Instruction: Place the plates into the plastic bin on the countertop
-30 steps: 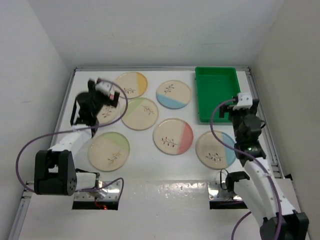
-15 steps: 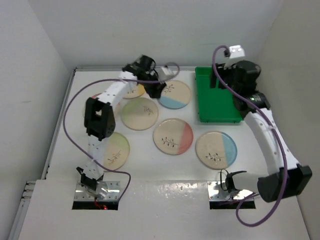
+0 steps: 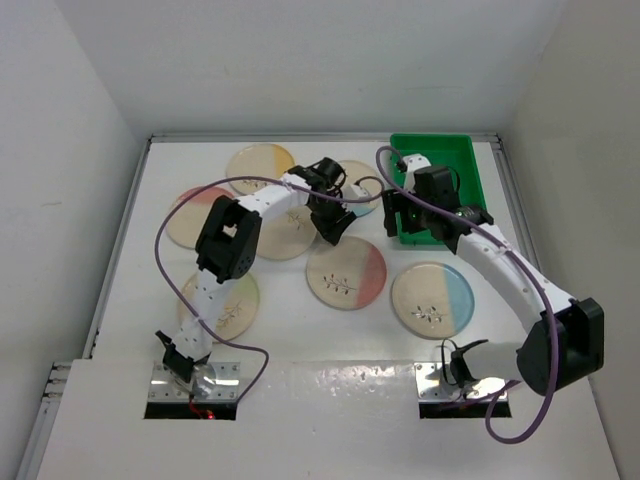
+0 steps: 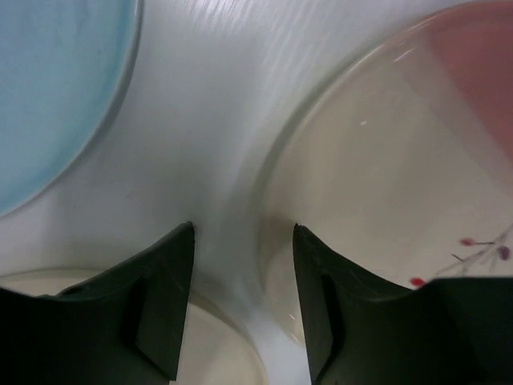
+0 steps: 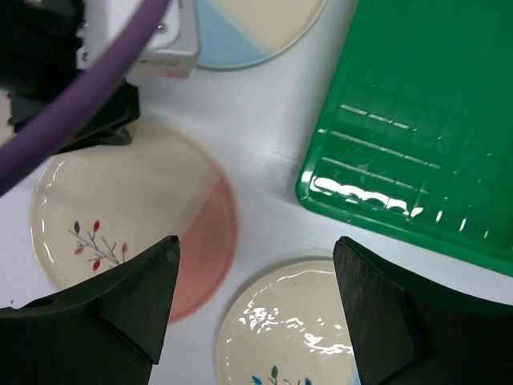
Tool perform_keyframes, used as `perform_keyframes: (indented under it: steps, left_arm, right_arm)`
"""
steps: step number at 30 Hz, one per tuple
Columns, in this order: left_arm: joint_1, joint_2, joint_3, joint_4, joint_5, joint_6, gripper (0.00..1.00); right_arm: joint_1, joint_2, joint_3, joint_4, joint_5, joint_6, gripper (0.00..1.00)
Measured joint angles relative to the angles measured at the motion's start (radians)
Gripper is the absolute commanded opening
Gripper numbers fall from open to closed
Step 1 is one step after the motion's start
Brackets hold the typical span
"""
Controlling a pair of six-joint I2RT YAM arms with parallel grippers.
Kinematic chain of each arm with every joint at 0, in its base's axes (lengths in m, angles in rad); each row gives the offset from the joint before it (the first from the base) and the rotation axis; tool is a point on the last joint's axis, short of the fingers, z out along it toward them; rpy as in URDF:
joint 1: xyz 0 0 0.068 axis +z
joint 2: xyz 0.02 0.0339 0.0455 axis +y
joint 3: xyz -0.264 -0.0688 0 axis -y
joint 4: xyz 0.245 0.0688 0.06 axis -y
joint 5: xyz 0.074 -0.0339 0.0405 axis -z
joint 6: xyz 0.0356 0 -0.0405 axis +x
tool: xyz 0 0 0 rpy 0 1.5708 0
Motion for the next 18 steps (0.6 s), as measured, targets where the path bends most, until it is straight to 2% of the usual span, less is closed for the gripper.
perform_keyframes:
  steps: [2,4,6,8,9,12,15,16,18]
  left_arm:
    - [0.006,0.013,-0.020,0.021,-0.010,-0.012,0.53]
    - [0.009,0.007,-0.032,0.037,-0.010,-0.011,0.47]
    - [0.013,0.003,-0.045,0.053,0.003,-0.013,0.36]
    - [0.016,-0.003,-0.064,0.063,0.036,-0.011,0.21]
    - [0.016,-0.006,-0.071,0.063,0.055,-0.014,0.00]
    - [0.020,-0.014,-0.082,0.067,0.097,-0.012,0.00]
    - [0.024,-0.018,-0.089,0.068,0.122,-0.010,0.00]
    - [0.024,-0.020,-0.089,0.064,0.129,-0.006,0.00]
    - [0.030,-0.027,-0.090,0.052,0.134,0.008,0.00]
  right_arm:
    - [0.010,-0.005,-0.018,0.000,-0.002,0.007,0.77]
    - [0.018,-0.011,-0.034,-0.001,-0.009,0.014,0.77]
    - [0.020,-0.013,-0.042,-0.001,-0.013,0.021,0.78]
    - [0.019,-0.013,-0.044,0.000,-0.022,0.030,0.80]
    - [0.013,-0.013,-0.047,0.002,-0.034,0.034,0.83]
    - [-0.016,-0.013,-0.061,0.010,-0.108,0.050,0.89]
    - [-0.087,0.000,-0.074,0.021,-0.240,0.059,0.91]
    - [-0.106,0.014,-0.074,0.024,-0.282,0.059,0.85]
    - [-0.137,0.058,-0.073,0.030,-0.346,0.050,0.82]
